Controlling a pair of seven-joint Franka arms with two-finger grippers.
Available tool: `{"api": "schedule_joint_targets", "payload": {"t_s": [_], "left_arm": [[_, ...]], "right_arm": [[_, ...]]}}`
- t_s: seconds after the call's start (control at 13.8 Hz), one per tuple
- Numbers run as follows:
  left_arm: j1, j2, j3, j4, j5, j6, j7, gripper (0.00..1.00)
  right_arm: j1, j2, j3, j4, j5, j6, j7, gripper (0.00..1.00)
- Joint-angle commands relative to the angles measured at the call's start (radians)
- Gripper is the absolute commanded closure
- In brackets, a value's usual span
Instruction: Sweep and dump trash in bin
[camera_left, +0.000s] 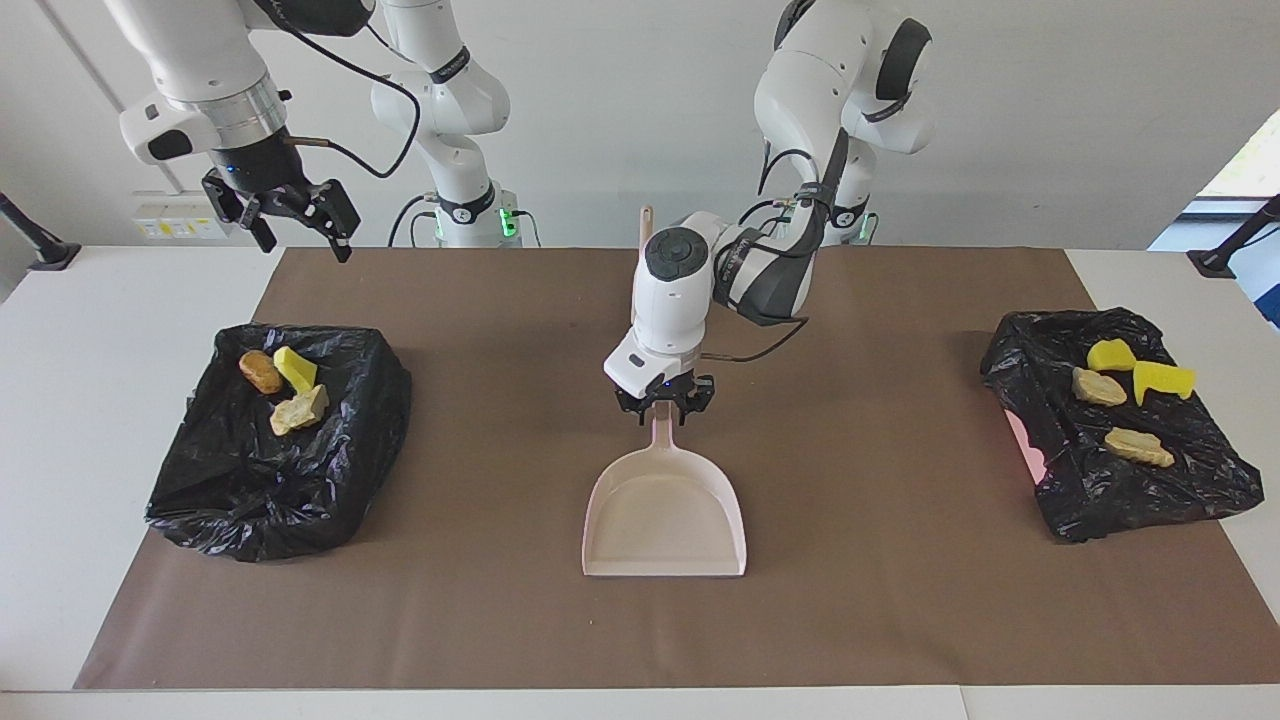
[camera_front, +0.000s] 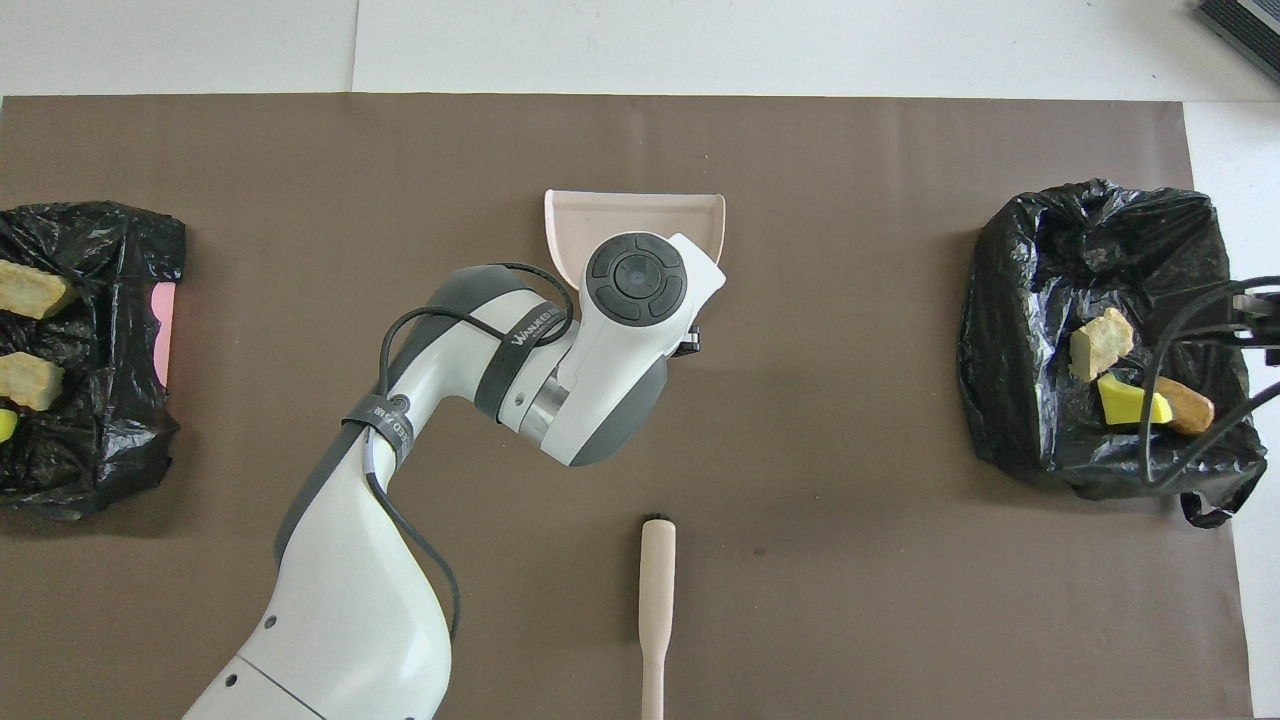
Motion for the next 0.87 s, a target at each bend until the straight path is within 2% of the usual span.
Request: {"api": "schedule_joint_targets", "payload": {"t_s": [0.0, 0.43, 0.65, 0.79], "left_arm": [[0.009, -0.095, 0.024, -0.045, -0.011, -0.013, 0.058, 0.0], [0.178, -0.44, 0.027, -0.32, 0.05, -0.037, 0.326, 0.0], [0.298, -0.56, 0.027, -0.339, 0.05, -0.149, 0.513, 0.0], [0.379, -0.618, 0.028, -0.33, 0.05, -0.215, 0.636, 0.0]], "right_arm": [[-0.006, 0.008, 0.001, 0.022, 0.019, -0.025, -0.021, 0.0], [0.006, 0.011, -0.009, 0.02, 0.002, -0.025, -0.015, 0.0], [0.014, 0.011, -0.025, 0.019, 0.001, -0.025, -0.013, 0.0], [0.064, 0.012, -0.069, 0.019, -0.001, -0.027, -0.013, 0.0]]}}
